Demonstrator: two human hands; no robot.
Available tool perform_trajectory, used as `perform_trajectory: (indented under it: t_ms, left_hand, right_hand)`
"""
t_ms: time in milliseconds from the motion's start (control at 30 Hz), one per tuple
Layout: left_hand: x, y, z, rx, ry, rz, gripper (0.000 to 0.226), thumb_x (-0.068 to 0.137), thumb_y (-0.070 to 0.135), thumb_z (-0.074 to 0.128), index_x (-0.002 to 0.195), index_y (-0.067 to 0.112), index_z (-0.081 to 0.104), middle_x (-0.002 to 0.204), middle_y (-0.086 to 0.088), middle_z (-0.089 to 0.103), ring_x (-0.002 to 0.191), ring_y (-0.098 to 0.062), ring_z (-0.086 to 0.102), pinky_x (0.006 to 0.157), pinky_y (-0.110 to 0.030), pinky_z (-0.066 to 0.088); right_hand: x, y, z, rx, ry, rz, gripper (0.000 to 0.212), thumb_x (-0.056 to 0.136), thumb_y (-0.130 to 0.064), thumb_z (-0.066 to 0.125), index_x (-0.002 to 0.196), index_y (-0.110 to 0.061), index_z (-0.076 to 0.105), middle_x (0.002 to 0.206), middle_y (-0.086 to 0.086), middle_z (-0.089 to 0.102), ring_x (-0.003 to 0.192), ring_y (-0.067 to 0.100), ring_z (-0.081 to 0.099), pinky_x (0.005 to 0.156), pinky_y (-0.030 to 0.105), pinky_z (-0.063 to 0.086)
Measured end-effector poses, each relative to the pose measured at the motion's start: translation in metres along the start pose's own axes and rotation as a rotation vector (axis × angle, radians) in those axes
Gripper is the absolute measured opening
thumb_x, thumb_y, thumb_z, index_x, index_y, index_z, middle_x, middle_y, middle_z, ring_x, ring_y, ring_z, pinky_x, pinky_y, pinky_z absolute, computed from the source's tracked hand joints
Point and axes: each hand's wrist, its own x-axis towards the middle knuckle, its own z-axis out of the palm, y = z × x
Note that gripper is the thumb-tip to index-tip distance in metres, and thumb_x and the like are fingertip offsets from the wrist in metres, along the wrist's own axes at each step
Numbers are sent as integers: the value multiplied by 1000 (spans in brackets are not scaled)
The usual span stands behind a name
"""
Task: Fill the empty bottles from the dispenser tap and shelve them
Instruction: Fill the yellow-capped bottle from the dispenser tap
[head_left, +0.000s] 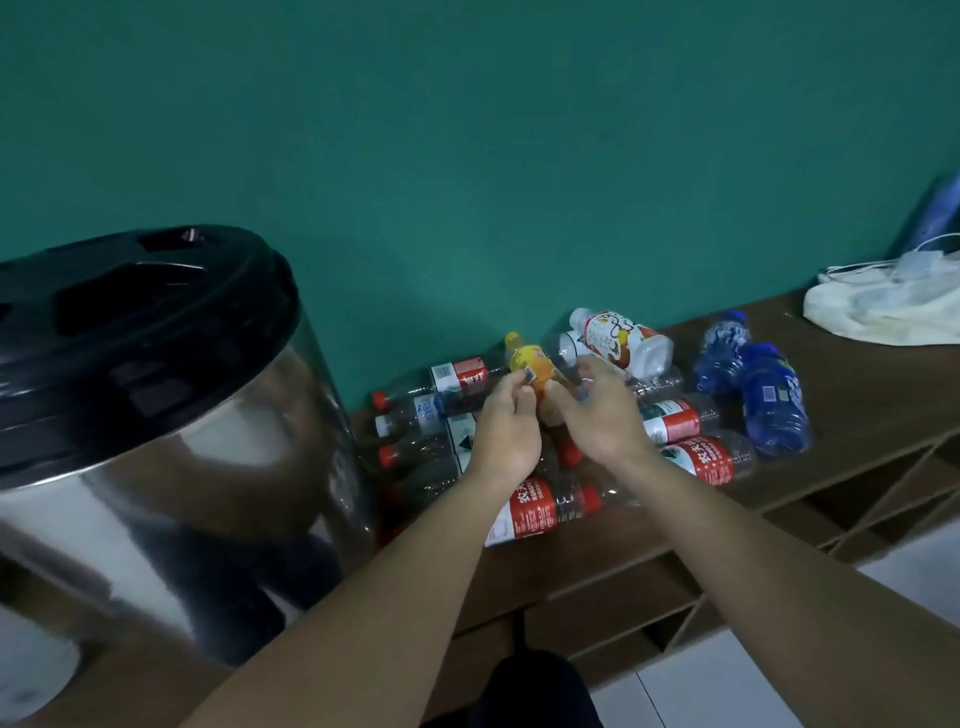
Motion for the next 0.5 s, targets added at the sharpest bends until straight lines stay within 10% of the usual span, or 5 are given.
perform_trajectory:
  t_ms: [200, 367, 500]
  left_hand:
    - [16, -11, 17, -76, 81, -8, 40, 122, 35, 43, 156, 23, 61, 151, 1, 67, 139, -16, 61, 123, -39, 47]
    - [5, -4, 10, -215, 141, -30, 25, 118, 30, 59, 141, 24, 65, 119, 21, 70, 105, 15, 66, 89, -2, 47]
    - [-18, 16, -8, -396, 134, -76, 47, 106, 53, 72, 145, 28, 66, 131, 5, 78, 120, -13, 76, 108, -39, 61]
  right_hand:
    - [5, 3, 16, -51, 37, -68, 21, 103, -22, 71, 124, -20, 68, 114, 0, 70, 107, 23, 69, 90, 40, 57]
    - [-22, -5, 9, 111, 82, -53, 43, 101, -26, 78, 141, -23, 65, 126, -10, 74, 114, 7, 71, 102, 33, 59]
    - [-70, -20, -6, 375, 69, 0, 59, 100, -25, 82, 154, -26, 57, 139, -19, 66, 127, -3, 65, 111, 27, 53]
